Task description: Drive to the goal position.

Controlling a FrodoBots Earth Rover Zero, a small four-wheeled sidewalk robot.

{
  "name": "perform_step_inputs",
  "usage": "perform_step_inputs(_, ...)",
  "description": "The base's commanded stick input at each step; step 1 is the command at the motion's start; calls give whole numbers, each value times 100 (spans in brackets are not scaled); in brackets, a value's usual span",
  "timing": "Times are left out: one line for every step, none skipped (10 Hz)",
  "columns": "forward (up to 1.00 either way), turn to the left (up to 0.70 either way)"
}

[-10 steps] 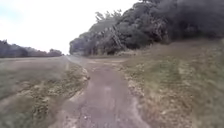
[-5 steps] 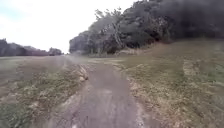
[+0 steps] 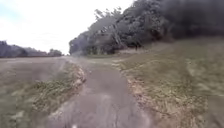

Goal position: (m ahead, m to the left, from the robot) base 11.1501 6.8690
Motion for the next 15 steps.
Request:
perform_step_inputs(60, 1)
perform_step_inputs(60, 1)
perform_step_inputs(60, 1)
perform_step_inputs(60, 1)
perform_step_inputs(60, 1)
perform_step_inputs(60, 1)
perform_step_inputs(60, 1)
perform_step_inputs(60, 1)
perform_step_inputs(60, 1)
perform_step_inputs(60, 1)
perform_step_inputs(60, 1)
perform_step_inputs(60, 1)
perform_step_inputs(60, 1)
perform_step_inputs(60, 1)
perform_step_inputs(60, 1)
